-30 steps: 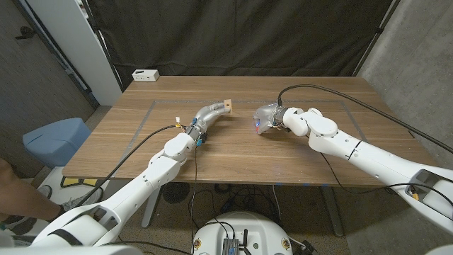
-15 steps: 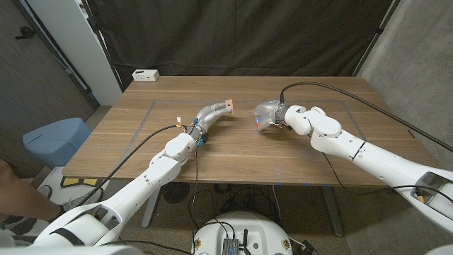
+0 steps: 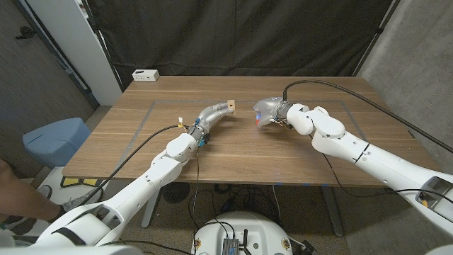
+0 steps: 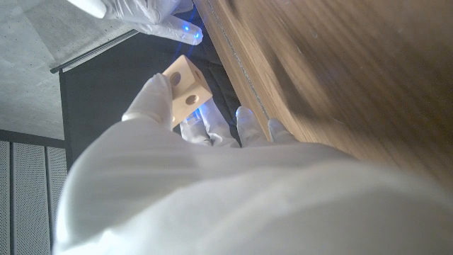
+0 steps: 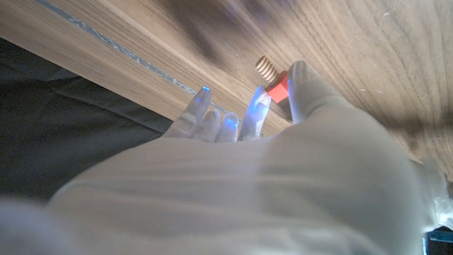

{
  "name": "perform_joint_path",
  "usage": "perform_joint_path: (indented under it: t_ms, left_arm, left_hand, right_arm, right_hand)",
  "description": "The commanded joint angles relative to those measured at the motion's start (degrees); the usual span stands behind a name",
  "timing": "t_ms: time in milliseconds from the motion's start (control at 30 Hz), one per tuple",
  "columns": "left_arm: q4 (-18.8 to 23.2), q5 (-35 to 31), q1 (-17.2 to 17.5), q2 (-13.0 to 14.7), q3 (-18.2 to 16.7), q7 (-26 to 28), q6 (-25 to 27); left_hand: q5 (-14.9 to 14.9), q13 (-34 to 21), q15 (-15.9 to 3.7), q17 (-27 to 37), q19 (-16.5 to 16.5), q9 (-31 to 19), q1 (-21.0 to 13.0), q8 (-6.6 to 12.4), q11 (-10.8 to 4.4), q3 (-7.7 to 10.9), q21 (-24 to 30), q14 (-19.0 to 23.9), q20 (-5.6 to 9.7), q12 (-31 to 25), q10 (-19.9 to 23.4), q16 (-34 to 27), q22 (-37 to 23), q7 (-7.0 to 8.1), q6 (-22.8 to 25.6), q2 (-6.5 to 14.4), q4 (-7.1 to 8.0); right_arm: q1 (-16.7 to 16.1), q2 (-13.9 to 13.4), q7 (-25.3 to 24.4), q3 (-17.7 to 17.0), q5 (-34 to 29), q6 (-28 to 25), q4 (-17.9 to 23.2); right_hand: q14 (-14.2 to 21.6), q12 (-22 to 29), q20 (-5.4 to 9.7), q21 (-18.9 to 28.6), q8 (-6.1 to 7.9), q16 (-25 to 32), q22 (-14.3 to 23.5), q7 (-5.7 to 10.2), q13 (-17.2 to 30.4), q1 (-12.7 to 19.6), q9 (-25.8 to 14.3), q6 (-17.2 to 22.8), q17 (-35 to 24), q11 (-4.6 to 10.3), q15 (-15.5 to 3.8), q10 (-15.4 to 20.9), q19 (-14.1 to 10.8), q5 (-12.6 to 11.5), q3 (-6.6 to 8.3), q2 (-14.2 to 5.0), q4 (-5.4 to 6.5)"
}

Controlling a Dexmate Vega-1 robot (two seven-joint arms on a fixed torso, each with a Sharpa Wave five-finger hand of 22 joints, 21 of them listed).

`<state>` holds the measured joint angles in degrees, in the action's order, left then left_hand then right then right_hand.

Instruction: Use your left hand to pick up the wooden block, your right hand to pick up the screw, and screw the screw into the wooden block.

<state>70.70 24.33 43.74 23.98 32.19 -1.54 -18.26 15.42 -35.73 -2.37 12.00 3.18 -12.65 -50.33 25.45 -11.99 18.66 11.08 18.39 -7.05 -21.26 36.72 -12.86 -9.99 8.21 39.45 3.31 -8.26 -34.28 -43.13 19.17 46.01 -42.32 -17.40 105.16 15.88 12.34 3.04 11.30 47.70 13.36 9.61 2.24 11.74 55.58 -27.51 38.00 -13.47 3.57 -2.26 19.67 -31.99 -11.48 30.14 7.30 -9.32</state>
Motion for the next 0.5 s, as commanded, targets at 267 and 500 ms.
perform_joint_path:
  t_ms: [267,500]
  left_arm:
    - [-2.0,0.3,-0.9,-1.2,0.7,-2.0,-1.5]
    - [-2.5,0.1,-1.3,-1.6,0.8,-2.1,-1.8]
  left_hand:
    - [0.4,-0.2,-3.58,0.1,-0.5,-0.3,0.2,0.59,0.14,0.51,0.2,0.5,-0.18,0.3,0.5,0.2,-0.2,-0.07,1.1,0.5,-0.14]
    - [0.4,-0.2,-3.59,0.1,-0.5,-0.3,0.2,0.81,0.09,0.57,0.2,0.5,-0.27,0.4,0.5,0.2,-0.2,0.02,1.7,0.5,-0.17]
  right_arm:
    - [-2.5,-0.3,-3.0,-3.3,3.2,-4.8,4.2]
    - [-3.7,-0.3,-4.7,-5.1,6.1,-6.9,5.6]
  right_hand:
    - [0.7,0.2,4.59,0.2,0.69,0.3,0.1,0.15,0.2,0.1,-0.2,0.6,-0.4,-0.25,-5.72,0.8,-0.8,-0.4,0.32,-0.12,0.09]
    - [0.7,0.1,4.56,0.1,0.86,0.2,0.1,0.04,0.2,-0.1,-0.2,0.6,-0.4,-0.46,-5.66,0.8,-0.8,-0.4,0.27,-0.03,0.16]
